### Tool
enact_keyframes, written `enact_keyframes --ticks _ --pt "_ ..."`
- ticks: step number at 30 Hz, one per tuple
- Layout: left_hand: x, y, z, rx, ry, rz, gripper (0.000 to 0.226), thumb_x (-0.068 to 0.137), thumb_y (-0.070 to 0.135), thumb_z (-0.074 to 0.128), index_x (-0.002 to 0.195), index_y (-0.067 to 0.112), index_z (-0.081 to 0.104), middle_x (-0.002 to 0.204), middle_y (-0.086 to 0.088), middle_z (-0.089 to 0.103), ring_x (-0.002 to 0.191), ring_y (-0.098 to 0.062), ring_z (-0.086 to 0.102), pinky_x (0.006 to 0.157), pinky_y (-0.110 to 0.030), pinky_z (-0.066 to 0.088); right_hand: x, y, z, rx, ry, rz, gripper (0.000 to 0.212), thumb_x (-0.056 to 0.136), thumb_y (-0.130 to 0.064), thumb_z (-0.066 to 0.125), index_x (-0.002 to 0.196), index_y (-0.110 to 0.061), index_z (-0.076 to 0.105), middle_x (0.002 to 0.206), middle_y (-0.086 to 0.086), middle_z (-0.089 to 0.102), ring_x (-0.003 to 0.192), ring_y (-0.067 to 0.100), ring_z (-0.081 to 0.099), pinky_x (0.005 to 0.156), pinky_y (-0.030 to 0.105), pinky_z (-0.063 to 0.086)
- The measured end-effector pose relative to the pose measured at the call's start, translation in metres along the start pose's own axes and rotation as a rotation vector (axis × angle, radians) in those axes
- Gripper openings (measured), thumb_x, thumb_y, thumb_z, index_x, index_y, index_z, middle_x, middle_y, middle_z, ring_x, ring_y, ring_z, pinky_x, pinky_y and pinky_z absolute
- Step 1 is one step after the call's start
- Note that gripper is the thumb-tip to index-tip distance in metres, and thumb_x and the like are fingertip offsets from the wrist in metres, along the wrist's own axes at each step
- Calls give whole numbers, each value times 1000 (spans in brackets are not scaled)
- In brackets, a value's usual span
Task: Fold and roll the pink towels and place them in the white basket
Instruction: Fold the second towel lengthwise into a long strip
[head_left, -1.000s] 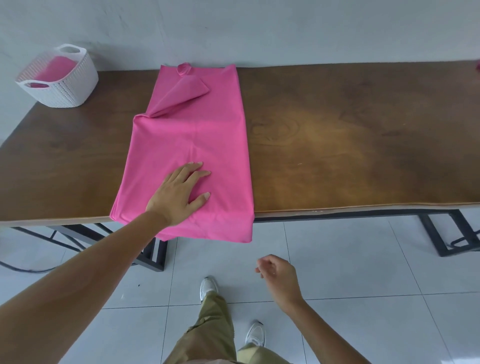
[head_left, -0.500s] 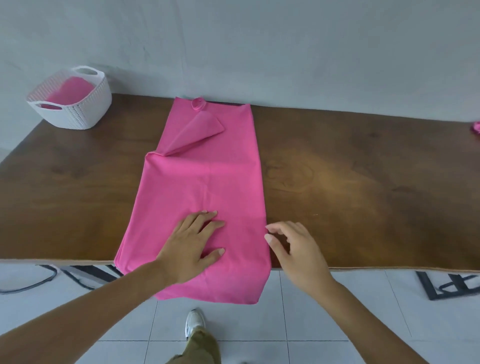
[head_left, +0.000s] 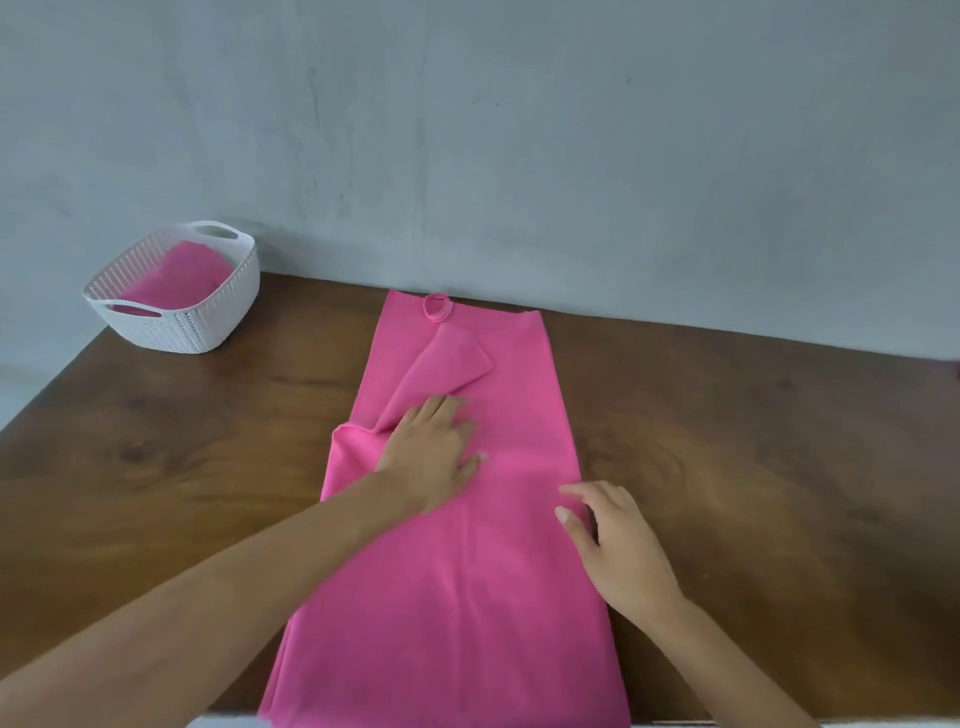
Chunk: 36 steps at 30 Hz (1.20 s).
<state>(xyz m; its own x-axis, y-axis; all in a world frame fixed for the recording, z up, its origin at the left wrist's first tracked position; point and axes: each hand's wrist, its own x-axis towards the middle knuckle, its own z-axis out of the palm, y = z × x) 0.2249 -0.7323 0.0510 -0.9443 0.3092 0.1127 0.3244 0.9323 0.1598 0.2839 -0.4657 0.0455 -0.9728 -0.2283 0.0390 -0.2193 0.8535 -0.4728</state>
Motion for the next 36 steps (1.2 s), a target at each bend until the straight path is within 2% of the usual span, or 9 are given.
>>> enact_keyframes --ticks 6,10,13,18,22,24,27,30,36 --pt "58 -14 6 234 -297 -116 70 101 63 30 150 14 42 167 -11 11 150 -35 15 122 -50 20 19 -6 2 -24 -9 23 48 102 -57 36 138 -31 54 134 -20 53 128 -4 42 102 18 38" --pt "72 -25 11 279 -277 -134 73 102 62 27 155 12 34 167 -12 14 149 -37 20 121 -50 23 38 -4 -2 -8 -8 25 48 101 -57 37 138 -31 55 133 -20 54 127 -4 43 104 21 41" --pt "76 -37 11 234 -210 -151 68 103 58 32 152 10 37 160 -12 30 143 -33 33 118 -46 31 57 0 -4 8 -23 4 43 102 -53 39 137 -32 55 131 -21 54 124 -6 44 101 17 40" --pt "77 -52 8 -115 42 -185 37 103 35 50 129 11 60 129 -8 60 117 -30 57 97 -42 49 106 -3 -8 17 -51 -37 37 104 -47 44 135 -31 56 128 -20 55 120 -5 48 97 15 38" --pt "85 -62 -5 -468 252 -396 10 92 24 72 96 16 67 90 3 65 78 -17 62 69 -29 51 164 -12 -11 57 -62 -98 31 104 -39 50 131 -27 60 124 -16 60 117 -1 52 98 18 41" --pt "91 -66 -10 -567 308 -506 20 85 27 81 81 20 63 76 8 62 68 -9 58 61 -20 43 197 -17 -13 82 -51 -140 29 104 -34 52 128 -22 62 124 -11 63 116 4 55 101 24 45" --pt "99 -73 -17 -693 363 -636 36 74 35 89 72 18 58 65 4 61 64 -11 56 61 -29 45 249 -30 -11 95 -50 -186 27 103 -29 55 127 -18 62 124 -6 65 115 9 59 100 28 47" --pt "107 -84 -20 -762 363 -706 41 70 37 92 76 15 58 67 -2 60 62 -14 52 57 -27 41 294 -46 -3 57 -136 -246 26 102 -23 56 127 -17 62 127 -3 62 116 13 58 99 29 45" --pt "122 -116 -16 -934 206 -754 54 76 34 88 117 20 55 95 2 59 83 -10 58 64 -21 44 371 -64 20 -16 -173 -305 26 99 -11 54 122 -18 66 122 2 62 111 21 59 95 40 49"
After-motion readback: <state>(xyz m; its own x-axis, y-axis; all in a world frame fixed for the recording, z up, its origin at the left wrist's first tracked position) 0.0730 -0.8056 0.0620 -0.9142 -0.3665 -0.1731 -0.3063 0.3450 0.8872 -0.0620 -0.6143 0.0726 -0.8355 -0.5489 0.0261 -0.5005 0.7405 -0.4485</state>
